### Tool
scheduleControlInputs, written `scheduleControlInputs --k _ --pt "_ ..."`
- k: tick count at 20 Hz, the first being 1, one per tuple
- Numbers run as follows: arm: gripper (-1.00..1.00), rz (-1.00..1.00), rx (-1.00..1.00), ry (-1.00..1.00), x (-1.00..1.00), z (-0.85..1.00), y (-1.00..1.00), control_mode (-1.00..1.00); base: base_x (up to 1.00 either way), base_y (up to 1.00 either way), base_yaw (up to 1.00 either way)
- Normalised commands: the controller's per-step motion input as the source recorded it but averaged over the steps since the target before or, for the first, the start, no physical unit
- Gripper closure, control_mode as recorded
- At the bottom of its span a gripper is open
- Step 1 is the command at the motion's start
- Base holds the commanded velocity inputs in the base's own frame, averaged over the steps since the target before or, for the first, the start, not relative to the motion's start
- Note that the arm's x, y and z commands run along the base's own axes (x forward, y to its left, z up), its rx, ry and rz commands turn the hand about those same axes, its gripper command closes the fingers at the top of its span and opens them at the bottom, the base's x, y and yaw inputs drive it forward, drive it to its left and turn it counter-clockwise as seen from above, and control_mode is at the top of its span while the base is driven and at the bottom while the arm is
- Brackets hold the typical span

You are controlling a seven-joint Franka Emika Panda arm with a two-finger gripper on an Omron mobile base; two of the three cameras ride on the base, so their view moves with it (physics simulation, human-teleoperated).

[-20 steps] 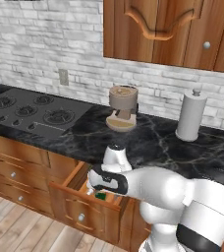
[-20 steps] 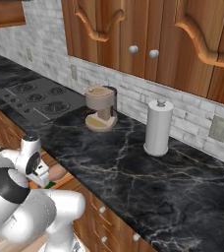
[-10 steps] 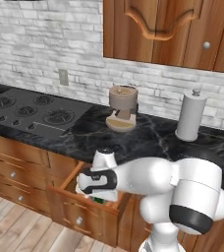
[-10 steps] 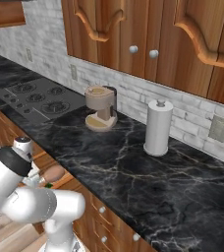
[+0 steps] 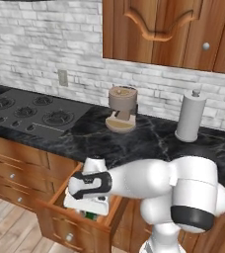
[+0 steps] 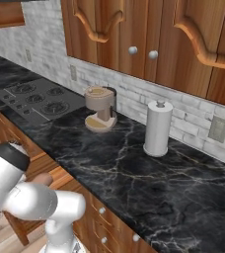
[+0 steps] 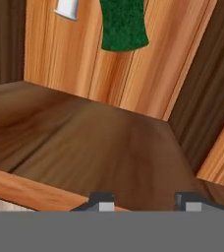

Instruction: Restock the sink supplies by placing the sponge and soap dispenser on the counter and next to the sink. Make sure the soap dispenser is upright.

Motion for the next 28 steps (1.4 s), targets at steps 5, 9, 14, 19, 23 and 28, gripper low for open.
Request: scheduleControlInputs --k 5,9,14,19,23,28 --pt "-1.0 -0.03 0.15 -0.04 -1.0 -0.09 0.15 -1.0 0.0 0.0 0.0" --pt "-1.0 -0.06 0.0 -0.03 0.38 0.92 -0.29 -1.0 0.0 0.0 0.0" --pt "-1.0 -0.13 -0.04 0.0 0.25 -0.17 0.03 -1.0 0.0 0.0 0.0" --pt "-1.0 -0.13 -0.12 -0.05 0.34 -0.27 0.05 -1.0 0.0 0.0 0.0" --pt "-1.0 -0.01 -0.08 0.0 0.67 -0.14 0.02 -1.0 0.0 0.0 0.0" --pt "-1.0 0.0 -0.08 0.0 0.44 -0.23 0.26 -1.0 0.0 0.0 0.0"
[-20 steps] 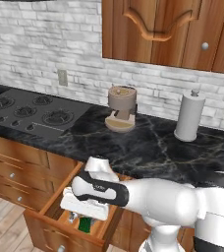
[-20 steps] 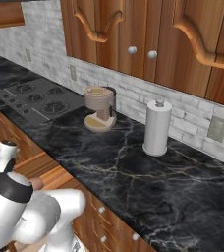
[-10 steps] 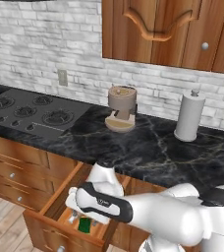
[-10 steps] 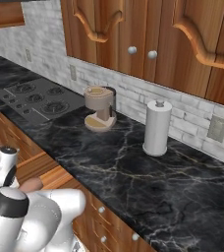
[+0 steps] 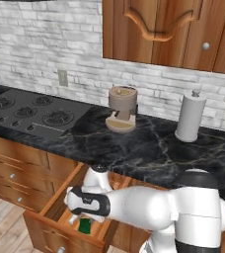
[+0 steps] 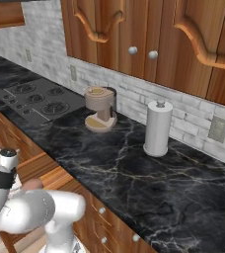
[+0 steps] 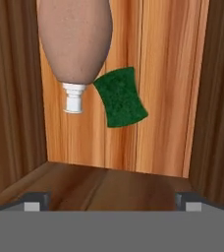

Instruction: Restock the sink supplies by placing the sponge and soap dispenser on the counter and next to the sink. Make sure the soap dispenser is upright.

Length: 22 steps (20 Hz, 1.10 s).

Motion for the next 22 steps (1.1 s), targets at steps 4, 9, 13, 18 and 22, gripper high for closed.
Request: scheduleControlInputs --k 4,9,13,18,22 --pt "-1.0 -0.02 -0.13 0.0 0.12 -0.27 0.29 -1.0 0.0 0.0 0.0" --pt "-1.0 -0.01 -0.09 0.0 0.25 -0.31 0.17 -1.0 0.0 0.0 0.0" --pt "-1.0 0.0 -0.05 0.0 0.3 -0.31 0.09 -1.0 0.0 0.0 0.0" --pt "-1.0 -0.01 -0.02 0.03 0.41 -0.35 0.0 -1.0 0.0 0.0 0.0" --pt "-1.0 0.0 -0.03 0.03 0.27 -0.47 0.09 -1.0 0.0 0.0 0.0"
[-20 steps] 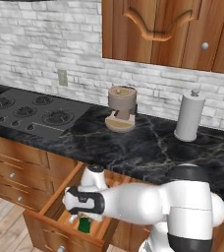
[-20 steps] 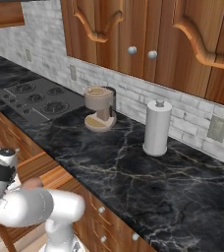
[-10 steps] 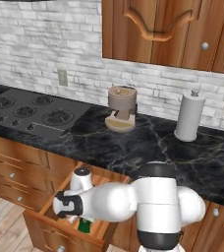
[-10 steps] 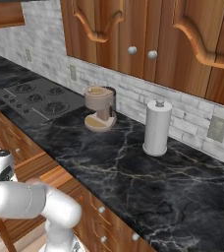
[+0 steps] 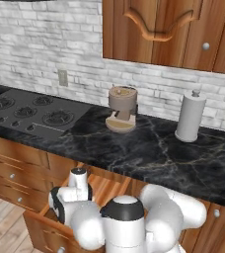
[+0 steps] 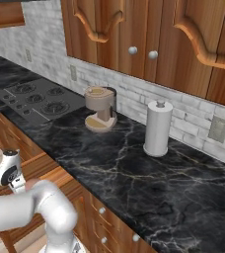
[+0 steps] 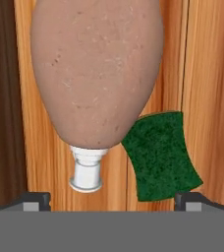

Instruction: Restock the sink supplies by placing the sponge and soap dispenser on the counter and next to the sink. Make sure the soap dispenser is upright.

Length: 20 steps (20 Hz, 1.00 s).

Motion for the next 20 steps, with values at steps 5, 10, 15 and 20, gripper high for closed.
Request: scheduleControlInputs --k 5,10,15,20 --pt "-1.0 0.0 -0.04 0.0 0.01 -0.48 0.2 -1.0 0.0 0.0 0.0" --pt "-1.0 -0.01 -0.04 0.0 0.0 -0.23 0.21 -1.0 0.0 0.0 0.0" --pt "-1.0 -0.05 -0.07 -0.03 -0.05 -0.17 0.15 -1.0 0.0 0.0 0.0" --pt "-1.0 -0.12 -0.06 -0.03 0.01 0.0 0.04 -1.0 0.0 0.0 0.0"
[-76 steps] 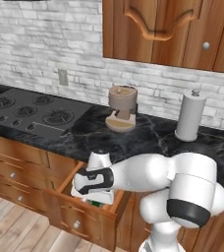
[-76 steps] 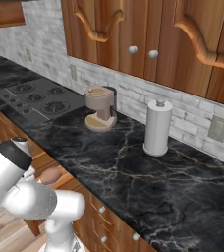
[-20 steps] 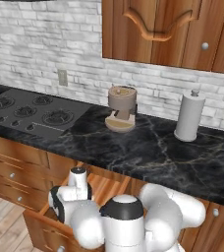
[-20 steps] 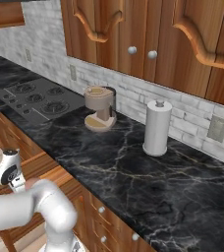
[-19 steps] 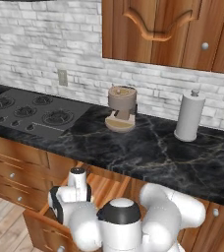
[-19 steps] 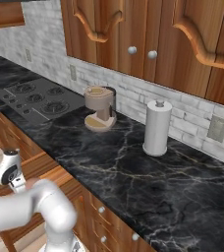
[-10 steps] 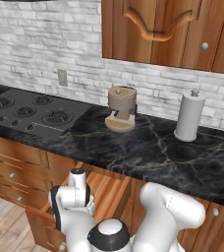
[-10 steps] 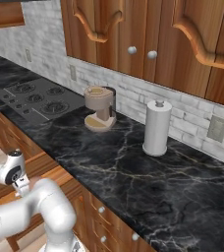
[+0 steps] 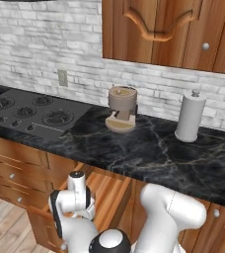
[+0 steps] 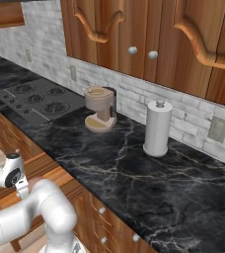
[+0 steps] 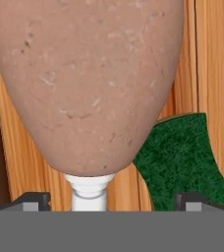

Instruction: Restock the sink supplies by placing the sponge and soap dispenser on the counter and next to the sink. Make sure the soap dispenser is upright.

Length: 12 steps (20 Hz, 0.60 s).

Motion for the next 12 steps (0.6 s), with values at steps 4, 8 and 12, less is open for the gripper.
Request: scheduleControlInputs --k 4,8,12 --pt "-1.0 -0.05 -0.03 0.0 0.01 0.02 0.04 -1.0 0.0 0.0 0.0" --pt "-1.0 0.0 0.0 0.01 0.33 -0.05 0.01 -1.0 0.0 0.0 0.0" --pt "-1.0 0.0 0.0 0.06 0.48 -0.3 0.11 -1.0 0.0 0.0 0.0"
